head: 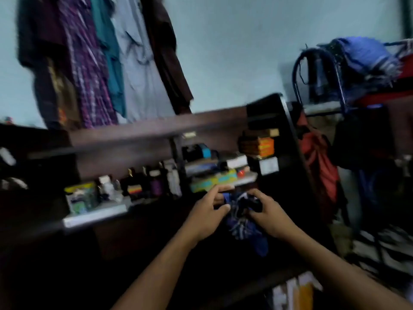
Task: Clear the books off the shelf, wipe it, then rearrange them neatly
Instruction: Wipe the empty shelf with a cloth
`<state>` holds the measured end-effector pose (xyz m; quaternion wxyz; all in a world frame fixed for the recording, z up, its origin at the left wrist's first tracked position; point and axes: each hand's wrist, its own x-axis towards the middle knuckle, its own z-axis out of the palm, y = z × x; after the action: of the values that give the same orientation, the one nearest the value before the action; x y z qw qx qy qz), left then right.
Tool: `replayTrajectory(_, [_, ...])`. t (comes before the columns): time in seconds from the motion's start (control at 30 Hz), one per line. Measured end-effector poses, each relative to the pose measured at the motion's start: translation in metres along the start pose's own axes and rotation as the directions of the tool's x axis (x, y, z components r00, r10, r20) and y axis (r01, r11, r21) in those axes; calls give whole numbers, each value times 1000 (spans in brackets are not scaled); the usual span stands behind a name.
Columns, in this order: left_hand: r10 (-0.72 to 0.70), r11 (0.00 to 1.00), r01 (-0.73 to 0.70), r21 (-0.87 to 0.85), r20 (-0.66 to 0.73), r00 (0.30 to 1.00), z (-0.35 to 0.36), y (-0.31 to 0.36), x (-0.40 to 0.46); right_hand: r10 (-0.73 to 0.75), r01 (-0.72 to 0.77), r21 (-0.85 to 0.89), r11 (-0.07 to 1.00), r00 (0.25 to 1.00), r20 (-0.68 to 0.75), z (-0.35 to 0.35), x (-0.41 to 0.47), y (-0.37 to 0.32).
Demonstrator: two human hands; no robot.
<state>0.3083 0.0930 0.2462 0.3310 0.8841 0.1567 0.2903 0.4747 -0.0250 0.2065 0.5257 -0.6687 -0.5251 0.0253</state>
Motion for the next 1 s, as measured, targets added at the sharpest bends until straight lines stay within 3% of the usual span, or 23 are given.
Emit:
replayTrajectory(0.1, [-142,988,135,79,82,986,53,-83,-21,210,-167,-414,895,976,61,12,-25,97])
replayTrajectory(0.23, [-234,966,216,141,124,964,77,-179,-21,492,-263,-724,638,862,121,42,-30,182])
replayTrajectory(0.3, [-255,948,221,230,130,958,79,-231,-6,576,-315,-787,531,815,62,64,-30,213])
replayTrajectory(0.4, [-262,893,219,392,58,963,76,-293,13,552,-332,-820,466,834,-24,77,-25,226])
replayTrajectory(0.47, [-328,869,288,403,32,944,77,-313,18,572,-338,-824,455,820,-21,81,-21,219])
replayTrajectory(0.67, [-354,831,300,469,29,935,82,-311,14,555,-321,-793,517,831,26,89,9,231])
replayTrajectory(0.77, [-392,757,296,582,43,919,83,-309,17,449,-253,-807,534,894,17,95,5,234])
replayTrajectory(0.9, [-378,673,218,707,74,923,72,-305,42,342,-42,-960,277,938,58,71,13,228])
replayTrajectory(1.0, [-227,694,192,694,-41,973,66,-319,53,433,-80,-954,289,899,56,47,37,245])
